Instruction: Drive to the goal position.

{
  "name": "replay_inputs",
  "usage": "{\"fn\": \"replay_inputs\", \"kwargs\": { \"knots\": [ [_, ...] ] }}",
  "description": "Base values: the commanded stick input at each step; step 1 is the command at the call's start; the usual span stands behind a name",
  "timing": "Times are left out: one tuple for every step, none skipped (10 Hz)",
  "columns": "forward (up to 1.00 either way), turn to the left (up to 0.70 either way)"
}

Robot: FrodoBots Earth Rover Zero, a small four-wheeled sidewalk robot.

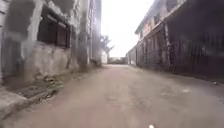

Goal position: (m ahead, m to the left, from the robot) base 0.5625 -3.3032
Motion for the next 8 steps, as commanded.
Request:
{"fn": "replay_inputs", "kwargs": {
  "knots": [
    [1.00, 0.00],
    [1.00, 0.00],
    [1.00, 0.00],
    [1.00, 0.00],
    [1.00, 0.00],
    [1.00, 0.00],
    [1.00, 0.00],
    [1.00, 0.00]
  ]
}}
